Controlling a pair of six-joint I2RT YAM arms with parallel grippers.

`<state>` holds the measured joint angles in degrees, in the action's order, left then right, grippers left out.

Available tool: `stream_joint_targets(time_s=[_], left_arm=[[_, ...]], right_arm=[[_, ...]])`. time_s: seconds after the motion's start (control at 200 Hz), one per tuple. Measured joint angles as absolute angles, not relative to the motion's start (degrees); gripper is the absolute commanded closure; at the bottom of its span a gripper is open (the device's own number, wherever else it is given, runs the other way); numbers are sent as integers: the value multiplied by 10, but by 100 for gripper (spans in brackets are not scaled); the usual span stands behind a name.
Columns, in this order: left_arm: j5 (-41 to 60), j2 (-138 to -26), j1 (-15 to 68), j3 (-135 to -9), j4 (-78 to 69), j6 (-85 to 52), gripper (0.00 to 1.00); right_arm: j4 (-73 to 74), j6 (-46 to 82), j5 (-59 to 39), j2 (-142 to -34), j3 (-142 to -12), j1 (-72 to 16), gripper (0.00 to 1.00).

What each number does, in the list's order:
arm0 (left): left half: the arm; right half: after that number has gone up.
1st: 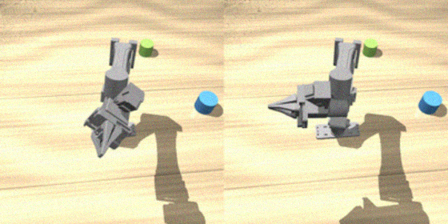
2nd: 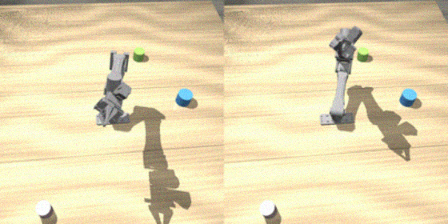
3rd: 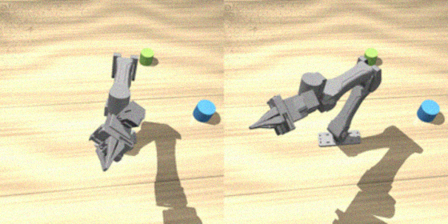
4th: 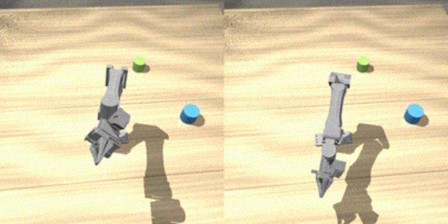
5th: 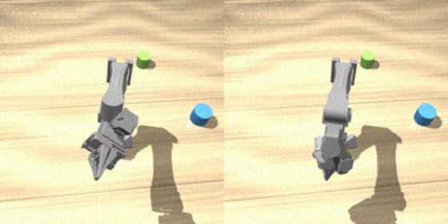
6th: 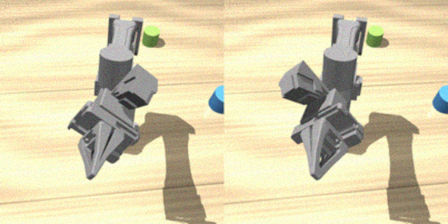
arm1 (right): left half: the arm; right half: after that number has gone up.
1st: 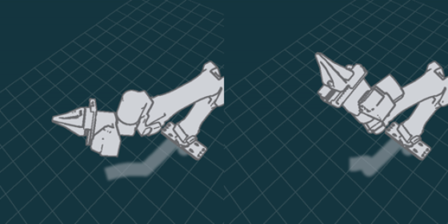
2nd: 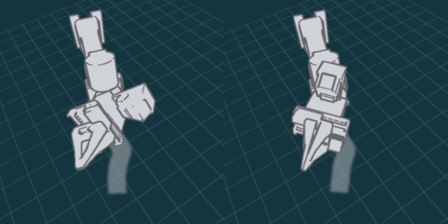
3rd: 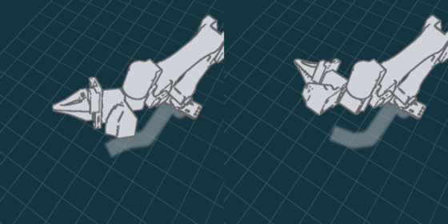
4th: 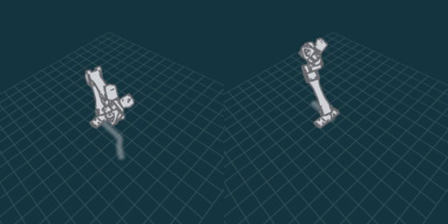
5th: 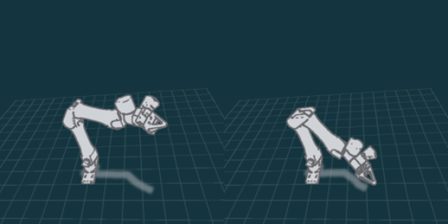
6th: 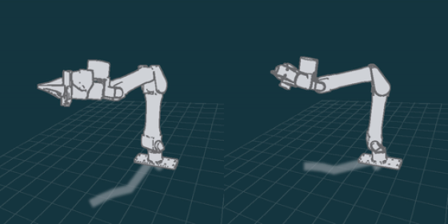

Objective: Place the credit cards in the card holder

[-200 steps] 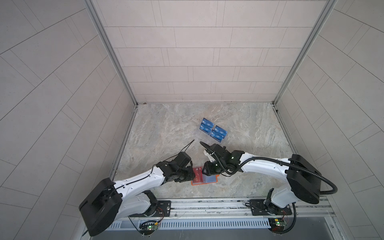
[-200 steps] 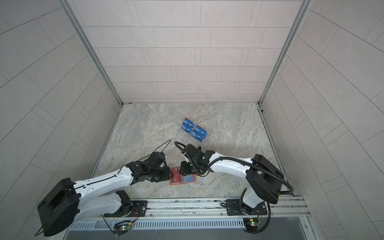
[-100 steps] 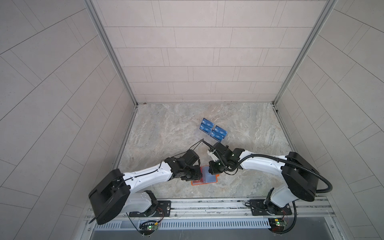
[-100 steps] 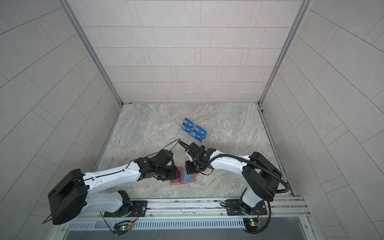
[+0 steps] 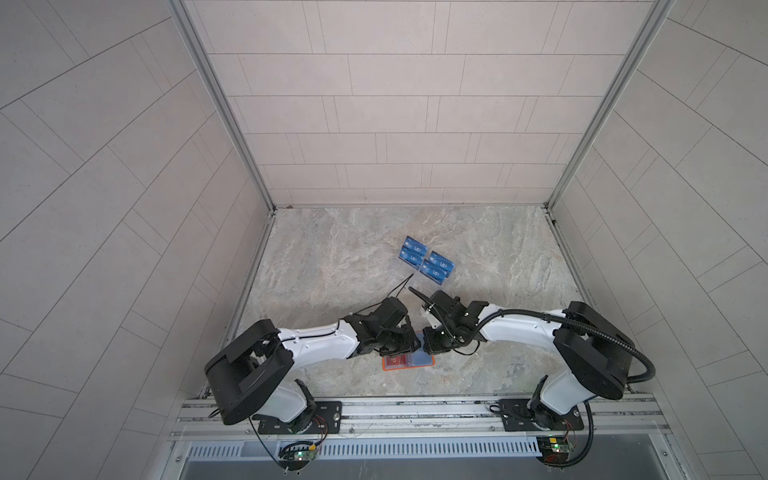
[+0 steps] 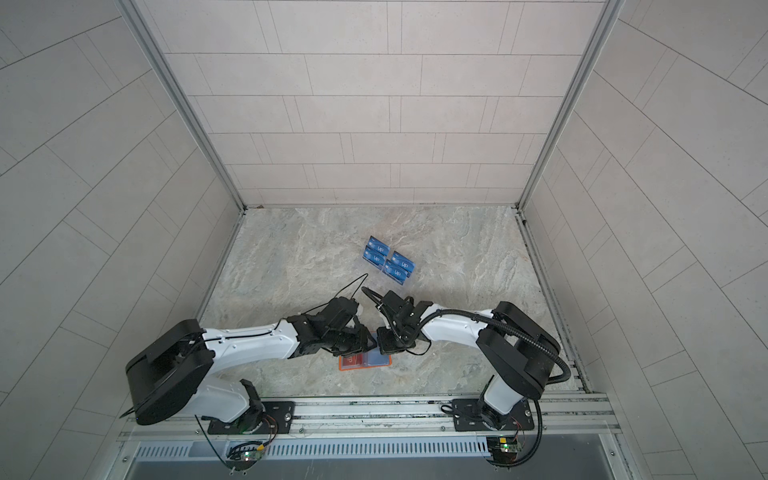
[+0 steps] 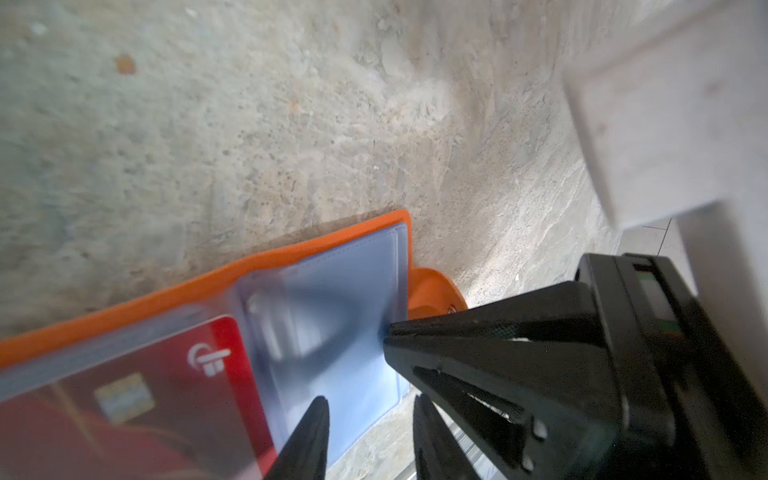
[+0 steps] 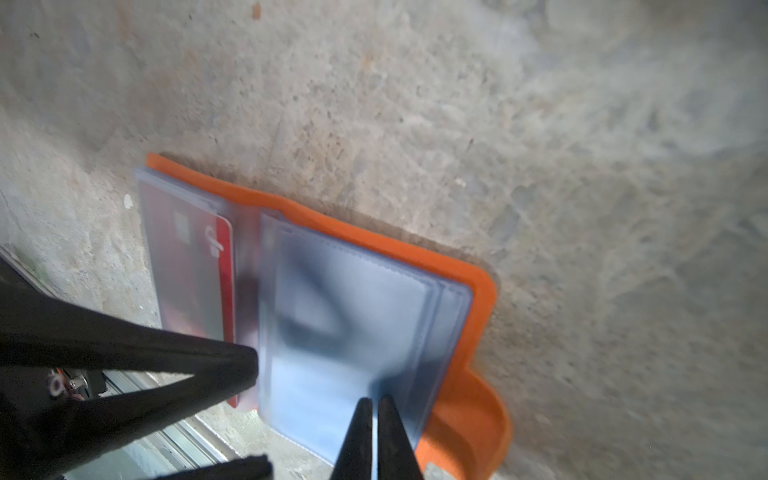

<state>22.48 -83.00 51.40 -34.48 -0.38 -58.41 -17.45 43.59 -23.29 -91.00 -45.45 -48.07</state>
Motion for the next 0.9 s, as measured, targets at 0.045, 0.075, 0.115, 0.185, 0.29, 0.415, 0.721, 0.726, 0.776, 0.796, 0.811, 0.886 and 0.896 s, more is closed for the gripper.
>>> stream_joint_targets(time_s=[0.045,0.075,0.115,0.185,0.29,0.415,0.721,0.726,0.776,0.796,0.811,0.886,0.896], left_arm=[[225,-834,514,-342,-11,-587,64],[225,-837,514,-340,-17,-588,64],[224,-839,513,-335,-22,-592,65],[222,-840,509,-328,-26,-594,64],[218,-840,507,-324,-28,-596,63],[216,-838,502,-324,-29,-595,62],[228,-848,501,-324,-44,-595,60],[228,-848,501,-324,-45,-595,60],[229,-849,501,-324,-47,-595,60],[230,-850,500,-324,-48,-596,60],[230,-850,500,-324,-50,-596,60],[234,-853,499,-320,-61,-598,60],[234,-853,499,-319,-63,-599,60]], right_arm=[[-173,437,-233,-910,-454,-481,90],[-172,438,-233,-910,-454,-481,90],[-171,438,-233,-910,-453,-481,90],[-170,439,-233,-910,-453,-481,90],[-168,440,-233,-910,-452,-481,90],[-167,442,-233,-910,-452,-481,90],[-167,442,-233,-910,-452,-480,90],[-167,442,-233,-910,-452,-481,90],[-167,442,-233,-910,-452,-481,90],[-167,442,-233,-910,-452,-481,90],[-167,442,-233,-910,-452,-481,90],[-167,442,-233,-910,-452,-481,90],[-167,442,-233,-910,-452,-481,90]])
